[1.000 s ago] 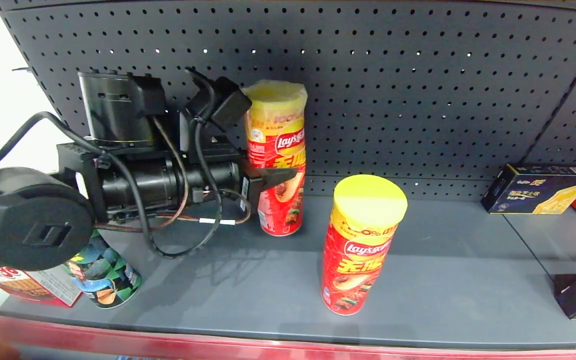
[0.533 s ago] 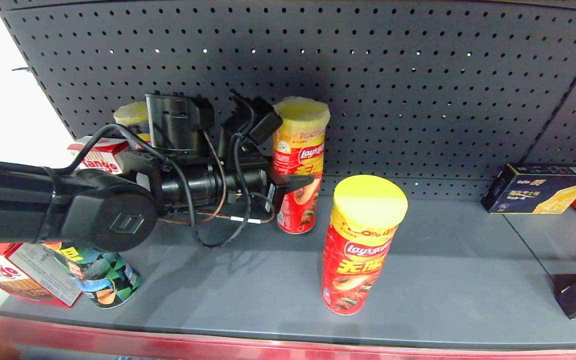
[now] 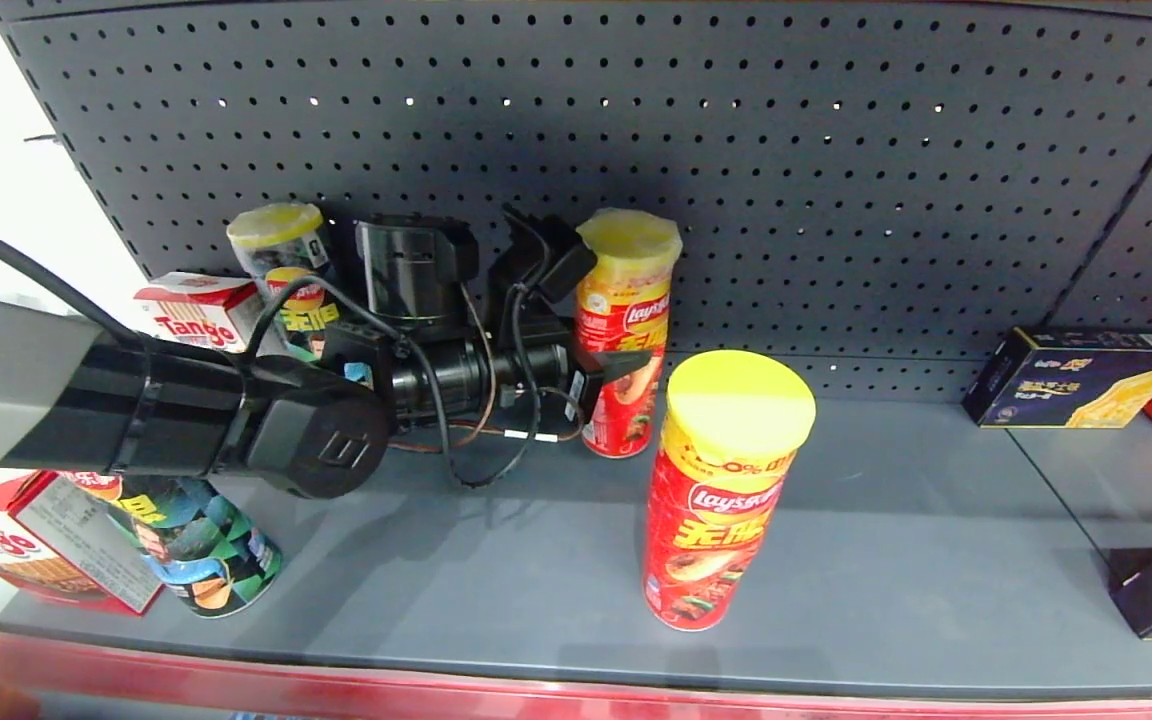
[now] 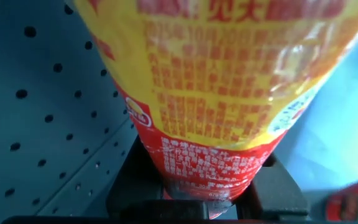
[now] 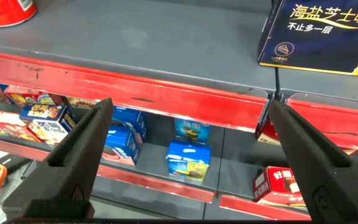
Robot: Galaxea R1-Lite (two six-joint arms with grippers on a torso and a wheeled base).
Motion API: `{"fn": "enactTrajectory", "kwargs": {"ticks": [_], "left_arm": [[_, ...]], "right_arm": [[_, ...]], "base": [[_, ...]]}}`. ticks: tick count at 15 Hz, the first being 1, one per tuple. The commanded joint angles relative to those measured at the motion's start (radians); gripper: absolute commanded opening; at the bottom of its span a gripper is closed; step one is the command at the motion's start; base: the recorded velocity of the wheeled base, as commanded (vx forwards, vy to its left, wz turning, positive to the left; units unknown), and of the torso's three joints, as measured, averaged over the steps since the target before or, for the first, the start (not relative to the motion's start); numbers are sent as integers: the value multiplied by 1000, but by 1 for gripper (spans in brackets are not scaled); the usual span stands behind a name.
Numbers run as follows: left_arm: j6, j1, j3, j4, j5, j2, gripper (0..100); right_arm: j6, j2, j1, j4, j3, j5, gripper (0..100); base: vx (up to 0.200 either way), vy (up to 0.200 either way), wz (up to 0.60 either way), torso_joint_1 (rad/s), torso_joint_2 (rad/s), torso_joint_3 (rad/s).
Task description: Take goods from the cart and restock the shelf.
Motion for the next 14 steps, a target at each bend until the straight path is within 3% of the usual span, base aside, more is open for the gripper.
{"fn": "enactTrajectory", "kwargs": {"ticks": [1, 6, 7, 12, 14], "left_arm": [[0, 0, -8, -2, 0, 25, 0], [2, -6, -19, -28, -20, 65, 0], [2, -6, -11, -43, -20, 65, 100], [0, -5, 3, -55, 3, 38, 100], [12, -8, 96, -91, 63, -37, 100]], "right_arm": [[-1, 2, 1, 0, 0, 0, 100], [-1, 2, 1, 0, 0, 0, 100], [-1, 2, 1, 0, 0, 0, 100], [-1, 2, 1, 0, 0, 0, 100], [-1, 2, 1, 0, 0, 0, 100]], "base": [[0, 0, 0, 0, 0, 0], [0, 0, 0, 0, 0, 0], [0, 0, 0, 0, 0, 0], [0, 0, 0, 0, 0, 0], [0, 0, 0, 0, 0, 0]]}}
